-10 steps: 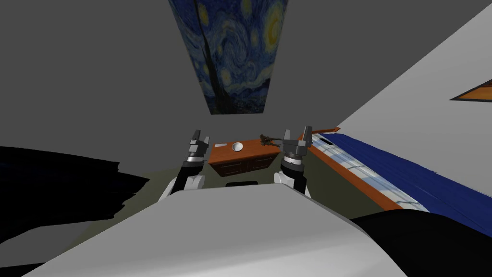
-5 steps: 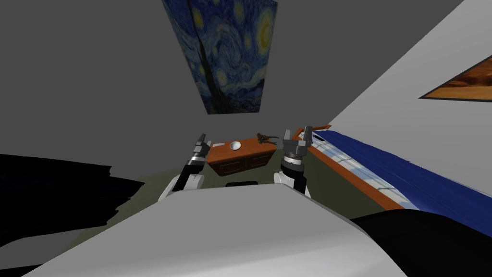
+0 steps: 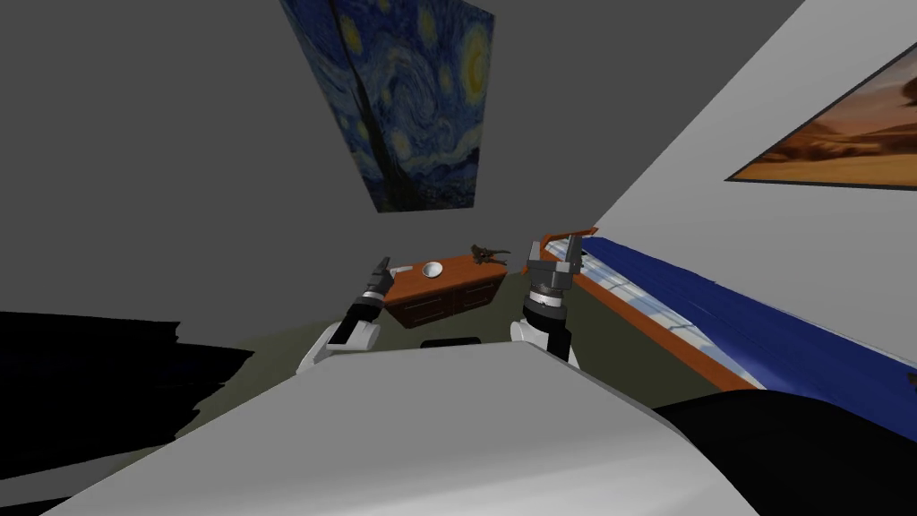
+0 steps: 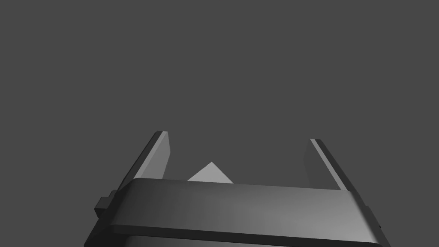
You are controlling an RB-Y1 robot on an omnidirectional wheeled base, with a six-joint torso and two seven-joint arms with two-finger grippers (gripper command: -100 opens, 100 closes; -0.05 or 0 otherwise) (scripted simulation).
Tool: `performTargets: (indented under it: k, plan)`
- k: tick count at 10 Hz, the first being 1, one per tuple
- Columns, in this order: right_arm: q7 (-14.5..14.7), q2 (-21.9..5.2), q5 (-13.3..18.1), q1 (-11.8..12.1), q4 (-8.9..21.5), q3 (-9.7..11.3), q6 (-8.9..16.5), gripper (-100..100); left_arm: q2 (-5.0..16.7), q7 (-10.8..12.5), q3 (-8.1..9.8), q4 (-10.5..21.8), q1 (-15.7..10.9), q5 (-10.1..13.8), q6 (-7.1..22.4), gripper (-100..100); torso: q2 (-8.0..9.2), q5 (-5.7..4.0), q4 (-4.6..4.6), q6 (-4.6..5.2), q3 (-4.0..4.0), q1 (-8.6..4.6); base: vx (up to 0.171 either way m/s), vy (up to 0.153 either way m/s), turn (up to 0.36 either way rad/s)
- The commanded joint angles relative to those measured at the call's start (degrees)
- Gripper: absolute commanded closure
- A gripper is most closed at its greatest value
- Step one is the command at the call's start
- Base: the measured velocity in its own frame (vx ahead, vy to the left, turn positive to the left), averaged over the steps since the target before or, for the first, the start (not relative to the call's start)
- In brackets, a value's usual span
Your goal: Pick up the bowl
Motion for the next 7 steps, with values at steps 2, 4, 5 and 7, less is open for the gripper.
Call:
performTargets:
  k: [2,4,5,7]
  plan:
    - [0.0,0.0,0.0,0.0,0.0,0.0,0.0,0,0.84,0.08,0.13,3.25,-1.36,0.25,3.42,-100,-0.05,-0.01,-0.01,0.02,-0.03,-0.05,-0.032,-0.029,-0.092]
    - [0.0,0.0,0.0,0.0,0.0,0.0,0.0,0,2.61,0.37,0.68,7.07,-3.59,0.89,7.39,-100,-0.07,0.0,-0.02,0.02,-0.05,-0.01,-0.037,-0.031,-0.17]
    - [0.0,0.0,0.0,0.0,0.0,0.0,0.0,0,2.61,0.37,0.68,8.09,-3.59,0.89,8.76,-100,-0.06,-0.01,-0.02,0.02,-0.04,-0.06,-0.027,-0.031,-0.072]
    - [0.0,0.0,0.0,0.0,0.0,0.0,0.0,0,3.42,0.49,1.04,10.58,-4.78,1.21,11.51,-100,-0.09,-0.01,-0.02,0.01,-0.05,-0.04,-0.023,-0.029,-0.106]
